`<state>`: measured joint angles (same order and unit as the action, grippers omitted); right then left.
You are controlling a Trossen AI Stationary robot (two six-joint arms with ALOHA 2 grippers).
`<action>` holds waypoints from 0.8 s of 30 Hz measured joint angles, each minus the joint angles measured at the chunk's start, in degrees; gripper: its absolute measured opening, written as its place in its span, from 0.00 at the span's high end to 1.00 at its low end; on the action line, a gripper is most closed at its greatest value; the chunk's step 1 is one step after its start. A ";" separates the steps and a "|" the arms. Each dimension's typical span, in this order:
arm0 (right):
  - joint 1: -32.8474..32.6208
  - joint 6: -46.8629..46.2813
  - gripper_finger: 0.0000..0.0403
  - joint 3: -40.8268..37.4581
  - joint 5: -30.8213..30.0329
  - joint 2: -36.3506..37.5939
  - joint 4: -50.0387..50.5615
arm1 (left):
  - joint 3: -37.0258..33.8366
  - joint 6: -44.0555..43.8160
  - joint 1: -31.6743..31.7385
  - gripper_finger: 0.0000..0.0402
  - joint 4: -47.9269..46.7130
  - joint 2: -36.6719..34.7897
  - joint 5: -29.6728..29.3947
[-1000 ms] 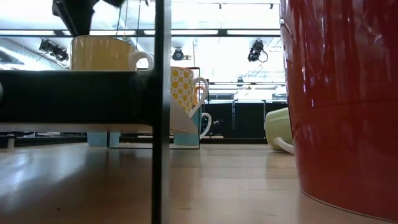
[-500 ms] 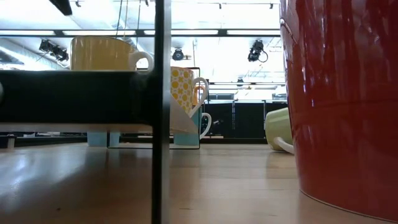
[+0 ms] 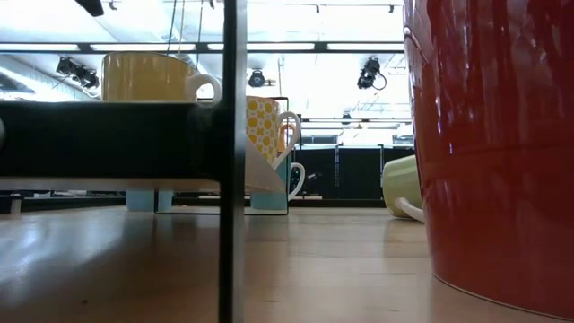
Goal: Place coffee mugs
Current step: Put the light green mug on the shelf
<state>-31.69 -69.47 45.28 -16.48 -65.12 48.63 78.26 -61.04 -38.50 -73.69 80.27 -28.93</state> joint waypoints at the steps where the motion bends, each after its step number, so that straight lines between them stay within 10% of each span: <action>1: 0.05 0.02 0.66 -0.64 -0.20 0.00 -1.79 | 0.00 0.13 0.10 0.71 0.02 0.00 0.00; 24: 2.63 -4.04 0.66 -10.89 -6.32 -0.03 -18.07 | -0.02 0.22 0.57 0.71 0.02 0.02 0.02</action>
<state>-29.06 -73.52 34.38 -22.81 -65.16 30.56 78.24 -60.82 -37.93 -73.67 80.29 -28.91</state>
